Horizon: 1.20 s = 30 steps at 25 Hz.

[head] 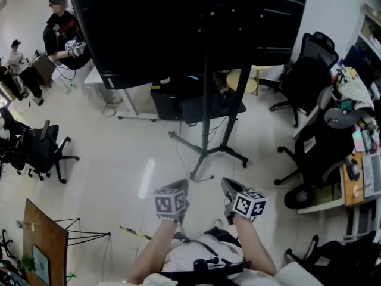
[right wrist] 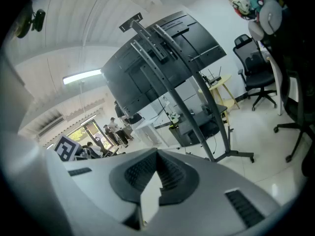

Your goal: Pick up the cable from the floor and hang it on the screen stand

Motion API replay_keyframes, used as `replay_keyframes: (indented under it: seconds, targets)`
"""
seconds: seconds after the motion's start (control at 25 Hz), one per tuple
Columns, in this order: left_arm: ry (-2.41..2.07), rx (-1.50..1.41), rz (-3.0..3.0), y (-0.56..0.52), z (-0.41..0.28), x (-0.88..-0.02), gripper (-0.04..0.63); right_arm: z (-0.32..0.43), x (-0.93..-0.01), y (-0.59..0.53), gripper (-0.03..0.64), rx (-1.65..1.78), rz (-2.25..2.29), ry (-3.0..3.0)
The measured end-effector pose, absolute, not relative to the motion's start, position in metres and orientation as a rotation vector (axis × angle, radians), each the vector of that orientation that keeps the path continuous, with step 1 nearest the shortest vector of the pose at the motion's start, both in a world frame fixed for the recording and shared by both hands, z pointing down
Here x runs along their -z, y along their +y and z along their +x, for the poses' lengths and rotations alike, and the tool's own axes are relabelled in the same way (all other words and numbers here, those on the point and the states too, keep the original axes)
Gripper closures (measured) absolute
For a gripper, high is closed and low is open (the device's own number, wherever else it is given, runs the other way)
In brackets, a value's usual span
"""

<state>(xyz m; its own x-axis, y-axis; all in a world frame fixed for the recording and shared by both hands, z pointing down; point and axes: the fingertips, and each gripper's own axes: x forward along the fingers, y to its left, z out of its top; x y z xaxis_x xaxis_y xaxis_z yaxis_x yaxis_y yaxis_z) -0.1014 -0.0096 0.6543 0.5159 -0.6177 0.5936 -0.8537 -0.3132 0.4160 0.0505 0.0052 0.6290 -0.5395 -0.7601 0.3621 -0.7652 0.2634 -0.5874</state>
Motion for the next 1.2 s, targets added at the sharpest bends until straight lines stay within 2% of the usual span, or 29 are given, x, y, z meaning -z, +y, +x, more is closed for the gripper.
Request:
replay_keyframes:
  seconds: [0.44, 0.68, 0.8, 1.2]
  targets:
    - [-1.289, -0.420, 2.021, -0.019, -0.068, -0.659, 0.586, 0.092, -0.636, -0.010, 0.606, -1.127, 1.423, -2.519]
    - [-1.342, -0.406, 2.000, -0.043, -0.069, -0.664, 0.586, 0.090, -0.641, -0.026, 0.606, -1.127, 1.339, -2.538]
    - [-1.357, -0.394, 1.992, -0.073, -0.073, -0.671, 0.486, 0.081, -0.641, -0.046, 0.606, -1.125, 1.306, -2.553]
    - [-1.363, -0.414, 2.032, -0.222, -0.094, -0.696, 0.486, 0.048, -0.654, -0.164, 0.606, -1.124, 1.310, -2.528]
